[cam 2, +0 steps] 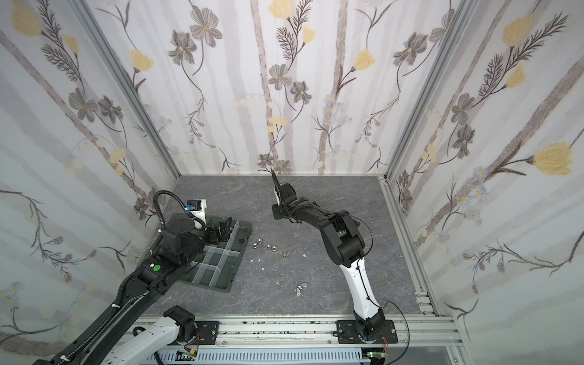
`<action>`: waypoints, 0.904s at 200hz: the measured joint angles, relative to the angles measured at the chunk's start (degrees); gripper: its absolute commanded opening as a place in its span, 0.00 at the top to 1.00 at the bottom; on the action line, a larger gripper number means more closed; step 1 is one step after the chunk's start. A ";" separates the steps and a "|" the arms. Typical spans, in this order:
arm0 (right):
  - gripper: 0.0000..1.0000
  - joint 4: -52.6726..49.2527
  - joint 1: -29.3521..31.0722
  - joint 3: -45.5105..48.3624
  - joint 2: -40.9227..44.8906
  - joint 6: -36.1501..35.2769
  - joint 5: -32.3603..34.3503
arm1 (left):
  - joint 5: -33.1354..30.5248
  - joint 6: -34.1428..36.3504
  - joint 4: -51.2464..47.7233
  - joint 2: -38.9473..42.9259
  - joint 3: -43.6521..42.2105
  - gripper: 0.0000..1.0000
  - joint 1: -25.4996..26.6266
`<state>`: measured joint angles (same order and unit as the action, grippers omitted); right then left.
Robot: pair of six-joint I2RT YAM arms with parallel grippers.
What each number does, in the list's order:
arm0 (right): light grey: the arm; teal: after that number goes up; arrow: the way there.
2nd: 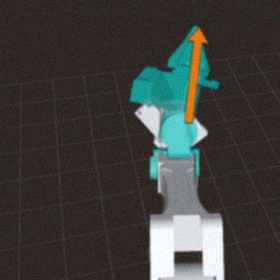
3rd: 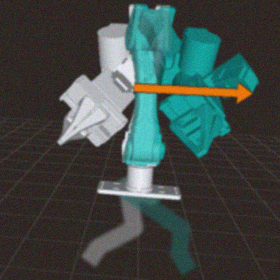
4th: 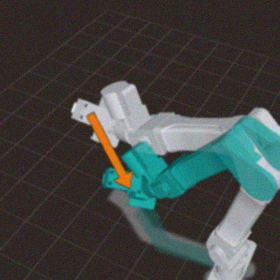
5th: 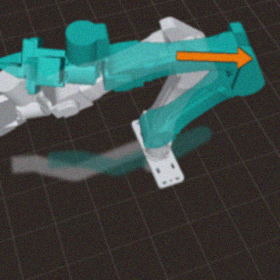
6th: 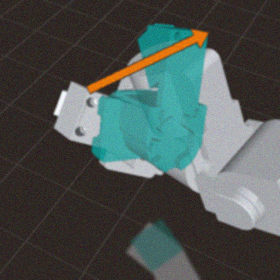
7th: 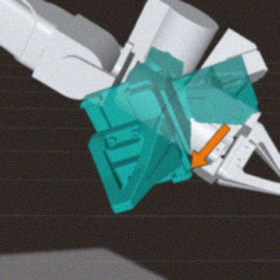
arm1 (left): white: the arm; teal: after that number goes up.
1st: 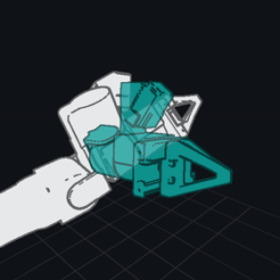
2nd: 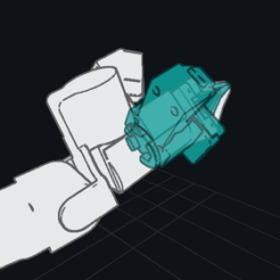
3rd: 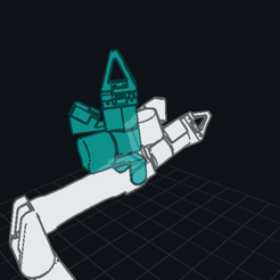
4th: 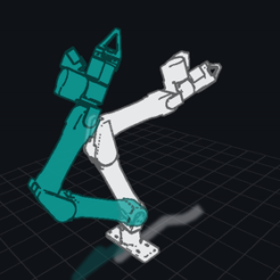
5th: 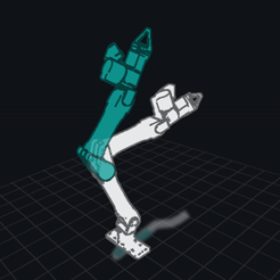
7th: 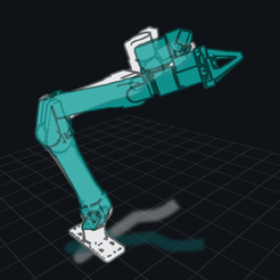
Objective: Sort the screws and nuts into containers
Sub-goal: 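Reach the right gripper down to a small black nut and close on it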
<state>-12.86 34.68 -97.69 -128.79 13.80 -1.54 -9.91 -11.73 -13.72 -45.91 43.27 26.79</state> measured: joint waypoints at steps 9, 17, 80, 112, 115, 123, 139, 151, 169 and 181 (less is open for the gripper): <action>0.86 -0.04 0.17 0.09 0.52 0.00 0.00 | 0.00 0.00 0.04 0.15 0.00 0.00 0.00; 0.87 -0.15 0.26 0.20 0.94 0.00 0.00 | -0.02 0.00 0.02 0.28 0.00 0.00 0.00; 0.60 -1.27 1.20 0.72 2.82 -0.02 2.29 | -0.42 0.00 0.02 1.03 -0.31 0.00 0.00; 0.59 -2.93 1.20 -0.83 0.46 0.02 4.37 | -0.50 0.00 0.02 1.11 -0.31 0.00 0.00; 0.59 -3.08 1.20 -0.94 0.31 0.02 4.55 | -0.50 0.00 0.02 1.11 -0.31 0.00 0.00; 0.59 -3.39 1.20 -1.38 -0.31 0.04 4.94 | -0.52 0.00 0.04 1.07 -0.31 0.00 0.00; 0.58 -3.65 1.16 -2.34 -1.33 0.04 5.46 | -0.52 0.00 0.02 0.87 -0.31 0.00 0.00; 0.58 -3.78 1.16 -3.23 -2.14 0.04 5.99 | -0.52 0.00 0.02 0.83 -0.31 0.00 0.00; 0.58 -4.09 1.16 -4.35 -3.10 0.04 6.21 | -0.52 0.02 0.02 0.70 -0.33 0.00 0.00; 0.58 -4.24 1.16 -5.20 -3.87 0.04 6.43 | -0.52 0.02 0.04 0.66 -0.33 0.00 0.00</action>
<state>-17.10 35.83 -102.89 -132.66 13.85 4.89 -10.44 -11.70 -13.67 -45.25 42.94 26.79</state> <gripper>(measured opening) 0.421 0.998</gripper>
